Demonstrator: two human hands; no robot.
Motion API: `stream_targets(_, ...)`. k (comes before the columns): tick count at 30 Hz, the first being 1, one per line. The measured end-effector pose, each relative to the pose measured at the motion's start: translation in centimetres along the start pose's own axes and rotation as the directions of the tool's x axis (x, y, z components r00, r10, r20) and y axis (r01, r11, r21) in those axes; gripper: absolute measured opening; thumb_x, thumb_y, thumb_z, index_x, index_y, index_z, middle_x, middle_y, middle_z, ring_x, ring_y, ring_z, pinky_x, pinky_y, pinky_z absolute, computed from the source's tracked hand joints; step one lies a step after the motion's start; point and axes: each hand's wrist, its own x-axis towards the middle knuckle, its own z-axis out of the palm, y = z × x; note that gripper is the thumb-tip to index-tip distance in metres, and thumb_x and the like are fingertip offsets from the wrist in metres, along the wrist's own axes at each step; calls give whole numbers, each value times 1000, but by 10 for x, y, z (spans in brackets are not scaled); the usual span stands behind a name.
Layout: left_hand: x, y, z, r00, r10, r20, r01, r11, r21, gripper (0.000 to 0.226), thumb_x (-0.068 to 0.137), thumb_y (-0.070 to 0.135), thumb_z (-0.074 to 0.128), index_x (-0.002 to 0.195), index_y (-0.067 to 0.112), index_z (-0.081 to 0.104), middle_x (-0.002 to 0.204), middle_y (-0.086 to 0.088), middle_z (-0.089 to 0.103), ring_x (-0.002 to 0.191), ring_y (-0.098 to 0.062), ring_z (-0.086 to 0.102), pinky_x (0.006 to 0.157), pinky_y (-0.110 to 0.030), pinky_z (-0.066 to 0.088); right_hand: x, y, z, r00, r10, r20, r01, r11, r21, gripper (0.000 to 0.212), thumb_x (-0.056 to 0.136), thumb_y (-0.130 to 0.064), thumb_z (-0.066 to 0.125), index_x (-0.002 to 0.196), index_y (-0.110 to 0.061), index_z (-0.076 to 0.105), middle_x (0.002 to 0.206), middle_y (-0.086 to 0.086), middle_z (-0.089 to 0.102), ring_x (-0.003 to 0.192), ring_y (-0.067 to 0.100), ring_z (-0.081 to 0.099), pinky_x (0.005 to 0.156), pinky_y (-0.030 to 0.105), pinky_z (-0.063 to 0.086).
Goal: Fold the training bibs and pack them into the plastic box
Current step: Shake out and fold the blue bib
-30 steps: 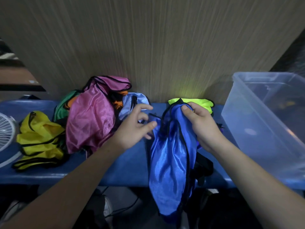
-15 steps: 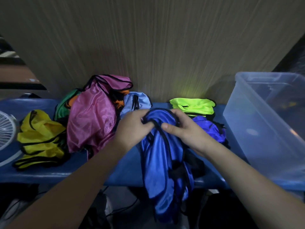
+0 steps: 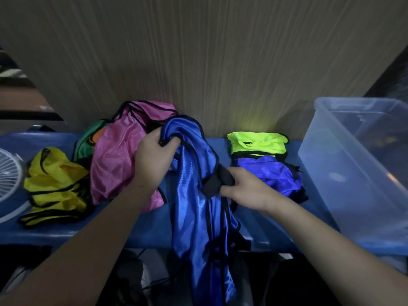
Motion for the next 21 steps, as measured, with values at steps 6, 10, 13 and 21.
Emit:
stream_targets(6, 1, -7, -7, 1000, -7, 5, 6, 990, 139, 11, 85, 34, 61, 89, 30, 70, 81, 11, 73, 79, -12, 70, 80, -43, 59, 1, -1, -5, 998, 20, -54, -5, 965, 262, 26, 88, 8, 53, 106, -5, 67, 101, 11, 73, 95, 20, 67, 95, 46, 53)
stream_targets(10, 2, -14, -6, 996, 20, 89, -48, 945, 324, 25, 85, 52, 60, 102, 34, 66, 98, 10, 67, 91, -15, 66, 87, -43, 55, 1, -5, -5, 995, 30, -97, 6, 935, 355, 28, 91, 9, 51, 98, -11, 68, 94, 6, 75, 88, 18, 71, 81, 33, 59)
stream_targets(13, -1, -21, -2, 992, 35, 117, -87, 879, 468, 48, 84, 50, 68, 125, 28, 53, 125, 1, 47, 114, -19, 54, 98, -38, 47, 7, -3, -9, 986, 14, -166, 39, 948, 315, 19, 88, -1, 57, 103, -6, 66, 103, 13, 73, 98, 26, 69, 97, 54, 53)
stream_targets(21, -15, -1, 9, 661, 458, 595, -694, 675, 251, 83, 78, 24, 70, 153, 29, 35, 162, 12, 26, 153, -9, 13, 121, -43, 19, 9, -8, -8, 981, -69, -183, 92, 988, 121, 34, 73, -20, 62, 96, 4, 58, 79, 13, 52, 80, 16, 45, 73, 48, 43)
